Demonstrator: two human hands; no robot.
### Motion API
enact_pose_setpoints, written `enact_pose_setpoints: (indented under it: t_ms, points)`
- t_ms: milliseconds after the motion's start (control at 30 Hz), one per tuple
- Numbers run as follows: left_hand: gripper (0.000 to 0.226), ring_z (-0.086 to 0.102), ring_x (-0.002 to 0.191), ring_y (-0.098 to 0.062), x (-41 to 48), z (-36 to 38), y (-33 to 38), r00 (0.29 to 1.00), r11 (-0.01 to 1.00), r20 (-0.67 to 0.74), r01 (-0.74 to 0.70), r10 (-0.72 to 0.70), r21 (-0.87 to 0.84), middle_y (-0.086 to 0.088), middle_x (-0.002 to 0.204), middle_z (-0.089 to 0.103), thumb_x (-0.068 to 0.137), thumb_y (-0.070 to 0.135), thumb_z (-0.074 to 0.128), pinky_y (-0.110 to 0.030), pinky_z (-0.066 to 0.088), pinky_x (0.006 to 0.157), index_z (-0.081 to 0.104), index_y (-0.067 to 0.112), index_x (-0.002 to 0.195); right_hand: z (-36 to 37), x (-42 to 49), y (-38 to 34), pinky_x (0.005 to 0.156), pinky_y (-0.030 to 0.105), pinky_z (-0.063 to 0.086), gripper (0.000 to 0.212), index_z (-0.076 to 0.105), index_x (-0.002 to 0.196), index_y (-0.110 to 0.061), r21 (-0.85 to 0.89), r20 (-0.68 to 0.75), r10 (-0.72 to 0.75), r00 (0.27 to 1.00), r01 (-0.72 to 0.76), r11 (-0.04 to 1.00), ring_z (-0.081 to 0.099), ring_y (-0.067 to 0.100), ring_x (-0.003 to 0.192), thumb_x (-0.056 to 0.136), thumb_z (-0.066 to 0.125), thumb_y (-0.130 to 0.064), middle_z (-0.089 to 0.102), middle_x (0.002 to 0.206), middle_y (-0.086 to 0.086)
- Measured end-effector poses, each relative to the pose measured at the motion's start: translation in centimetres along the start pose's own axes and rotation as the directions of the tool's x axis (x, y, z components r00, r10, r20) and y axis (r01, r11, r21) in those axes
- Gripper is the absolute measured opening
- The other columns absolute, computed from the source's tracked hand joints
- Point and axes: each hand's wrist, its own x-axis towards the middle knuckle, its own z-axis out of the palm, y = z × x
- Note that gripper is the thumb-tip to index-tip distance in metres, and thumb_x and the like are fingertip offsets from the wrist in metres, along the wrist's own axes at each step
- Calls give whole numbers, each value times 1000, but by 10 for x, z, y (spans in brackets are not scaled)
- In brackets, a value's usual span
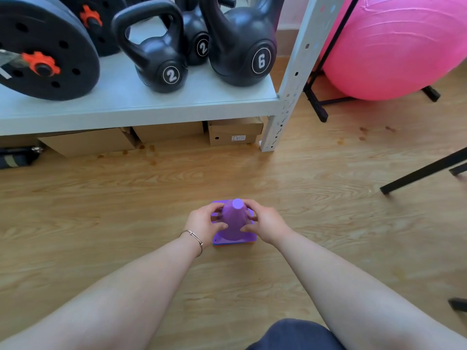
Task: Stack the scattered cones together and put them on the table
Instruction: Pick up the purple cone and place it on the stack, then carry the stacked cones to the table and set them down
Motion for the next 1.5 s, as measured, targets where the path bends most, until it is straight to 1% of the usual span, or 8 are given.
enact_pose_setpoints:
  t_ms: [167, 300, 467, 633, 800, 1100, 1267, 1500]
  points:
    - [43, 66, 95, -12, 2, -2, -14, 998, 995, 0, 56, -56, -88, -1, 110, 70, 79, 9, 74, -23, 48, 89, 65, 19, 120, -5, 4, 15, 98, 36, 53, 74, 48, 141, -29, 170, 70, 17, 997, -29, 985, 65, 16, 112, 77, 73, -1, 55, 140, -3]
    - [27, 63, 101, -18, 10, -5, -22, 979, 986, -130, 145, -156, -85, -6, 114, 70, 91, 18, 60, -23, 43, 88, 65, 12, 118, -11, 3, 27, 94, 27, 47, 53, 51, 137, -8, 292, -53, 236, 970, -211, 933, 64, 21, 110, 87, 61, 3, 53, 141, 10]
    - [35, 56, 115, -25, 12, 11, -19, 930, 934, -133, 322, -343, -158, -10, 130, 60, 99, 23, 43, -24, 36, 88, 54, 10, 130, 3, 19, 38, 98, 36, 45, 36, 61, 125, 0, 265, -115, 490, 864, -449, 853, 59, 28, 113, 94, 58, -18, 65, 120, 16]
    - [46, 45, 132, -26, 20, 26, -28, 892, 879, 15, 447, -451, -164, -9, 146, 45, 102, 27, 33, -30, 33, 105, 37, 9, 144, 23, 33, 37, 85, 41, 51, 20, 66, 81, -12, 306, -50, 512, 858, -474, 825, 57, 25, 85, 92, 54, -23, 65, 91, 15]
    - [44, 42, 134, -28, 25, 26, -39, 849, 828, 58, 526, -525, -194, -10, 146, 45, 102, 23, 31, -30, 32, 106, 38, 10, 143, 35, 44, 45, 63, 30, 43, 23, 63, 71, -13, 329, -7, 553, 833, -520, 788, 54, 23, 73, 88, 48, -13, 63, 76, 12]
    - [38, 63, 87, -32, 45, 32, -67, 803, 763, 98, 590, -588, -264, -14, 92, 66, 92, 32, 41, -43, 53, 90, 62, 3, 105, 44, 37, 34, 64, 33, 44, 23, 66, 79, -6, 438, 87, 541, 836, -520, 734, 57, 24, 73, 90, 46, -11, 64, 81, 15]
    - [29, 56, 77, -29, 33, 32, -68, 799, 769, 106, 600, -592, -223, -19, 93, 67, 95, 25, 43, -33, 43, 72, 65, 7, 90, 44, 27, 28, 54, 27, 33, 35, 54, 61, -13, 404, 56, 535, 843, -509, 760, 45, 18, 59, 96, 52, -16, 55, 63, 6]
    - [23, 49, 69, -21, 9, 26, -55, 852, 801, 32, 503, -522, -325, -8, 82, 60, 95, 12, 41, -26, 35, 55, 64, 10, 91, 36, 20, 13, 74, 32, 44, 12, 62, 97, -9, 518, -6, 469, 883, -399, 757, 56, 22, 80, 96, 54, -18, 64, 91, 11]
